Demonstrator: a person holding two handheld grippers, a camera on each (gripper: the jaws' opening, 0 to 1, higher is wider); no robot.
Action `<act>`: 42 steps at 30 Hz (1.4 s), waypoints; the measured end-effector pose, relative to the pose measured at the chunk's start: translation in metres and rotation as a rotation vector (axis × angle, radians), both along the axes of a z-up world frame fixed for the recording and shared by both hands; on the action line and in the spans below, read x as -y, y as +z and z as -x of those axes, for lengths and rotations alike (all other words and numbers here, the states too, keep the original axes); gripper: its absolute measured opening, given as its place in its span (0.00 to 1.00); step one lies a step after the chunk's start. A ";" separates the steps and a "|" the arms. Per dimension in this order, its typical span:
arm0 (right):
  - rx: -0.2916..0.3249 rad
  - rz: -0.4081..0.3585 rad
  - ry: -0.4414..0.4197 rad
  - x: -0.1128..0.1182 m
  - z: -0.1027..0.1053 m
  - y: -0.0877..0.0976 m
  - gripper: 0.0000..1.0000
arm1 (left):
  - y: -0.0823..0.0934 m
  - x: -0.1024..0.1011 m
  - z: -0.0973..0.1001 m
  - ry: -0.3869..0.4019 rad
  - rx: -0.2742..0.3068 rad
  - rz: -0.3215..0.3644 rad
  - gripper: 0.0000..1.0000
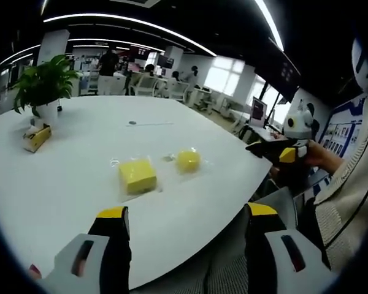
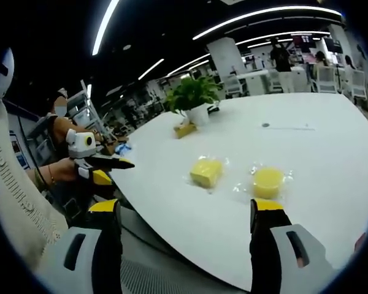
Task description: Compare the silicone blocks by pressing each to a similar depth, holding the contact briefly, and releasing to observe deformation and rebound differences across the visible hardness samples.
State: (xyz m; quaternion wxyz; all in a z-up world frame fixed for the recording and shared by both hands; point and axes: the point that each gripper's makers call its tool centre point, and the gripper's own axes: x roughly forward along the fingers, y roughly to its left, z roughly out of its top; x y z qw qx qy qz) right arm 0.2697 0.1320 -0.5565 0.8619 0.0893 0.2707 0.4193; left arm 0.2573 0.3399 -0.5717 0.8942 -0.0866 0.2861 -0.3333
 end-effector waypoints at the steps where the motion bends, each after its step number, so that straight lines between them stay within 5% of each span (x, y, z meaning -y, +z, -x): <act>1: 0.000 -0.001 -0.003 0.000 -0.001 0.000 0.80 | 0.001 -0.001 -0.003 0.010 0.000 0.015 0.77; 14: -0.052 0.027 -0.035 0.002 -0.015 -0.012 0.79 | 0.018 -0.021 -0.059 0.208 -0.051 0.423 0.73; 30: -0.123 0.057 -0.064 0.005 -0.031 -0.029 0.78 | -0.022 -0.033 -0.123 0.325 -0.156 0.612 0.71; 37: -0.154 0.073 -0.070 0.006 -0.037 -0.037 0.77 | -0.054 -0.047 -0.150 0.408 -0.198 0.680 0.70; 42: -0.176 0.083 -0.076 0.006 -0.040 -0.042 0.77 | -0.086 -0.061 -0.171 0.456 -0.218 0.655 0.63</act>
